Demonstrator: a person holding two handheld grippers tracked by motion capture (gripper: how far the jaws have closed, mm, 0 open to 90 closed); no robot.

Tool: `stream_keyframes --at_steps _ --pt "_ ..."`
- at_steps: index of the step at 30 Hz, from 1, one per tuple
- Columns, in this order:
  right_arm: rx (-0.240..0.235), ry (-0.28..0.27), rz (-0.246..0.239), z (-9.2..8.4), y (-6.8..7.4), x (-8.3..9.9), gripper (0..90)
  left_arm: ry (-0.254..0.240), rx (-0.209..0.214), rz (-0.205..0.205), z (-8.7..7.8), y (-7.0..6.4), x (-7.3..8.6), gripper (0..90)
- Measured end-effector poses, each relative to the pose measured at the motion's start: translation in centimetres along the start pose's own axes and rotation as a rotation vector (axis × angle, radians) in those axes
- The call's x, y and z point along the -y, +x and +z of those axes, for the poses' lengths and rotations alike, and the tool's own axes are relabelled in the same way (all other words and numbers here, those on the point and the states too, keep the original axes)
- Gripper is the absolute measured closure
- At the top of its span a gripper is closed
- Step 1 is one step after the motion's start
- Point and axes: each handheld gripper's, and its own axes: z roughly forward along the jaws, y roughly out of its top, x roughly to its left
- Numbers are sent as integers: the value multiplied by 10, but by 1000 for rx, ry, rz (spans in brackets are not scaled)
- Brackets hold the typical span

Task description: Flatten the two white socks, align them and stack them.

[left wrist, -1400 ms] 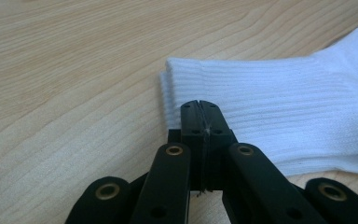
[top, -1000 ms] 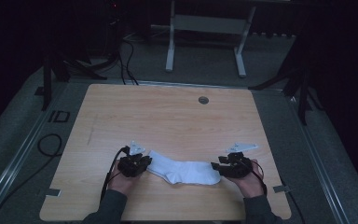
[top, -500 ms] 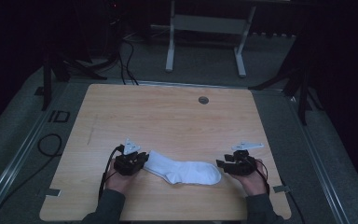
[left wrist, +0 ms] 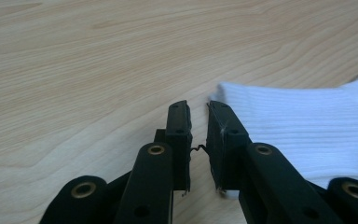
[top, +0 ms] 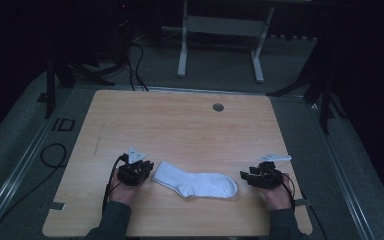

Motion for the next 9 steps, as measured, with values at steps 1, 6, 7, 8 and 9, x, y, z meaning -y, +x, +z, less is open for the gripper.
stream_keyframes --at_steps 1,6,7,8,9 --pt "1 2 4 0 0 1 497 -3 -3 -9 0 1 0 787" --pt "4 -2 9 0 -3 1 498 -5 -20 -27 -1 7 0 786" --pt "6 -2 11 0 -3 2 497 -5 -25 -29 -1 8 0 786" --pt "8 -1 13 0 -4 2 497 -3 -28 -31 -1 9 0 786" --pt "8 -1 13 0 -4 2 497 -3 -30 -30 -2 10 0 786"
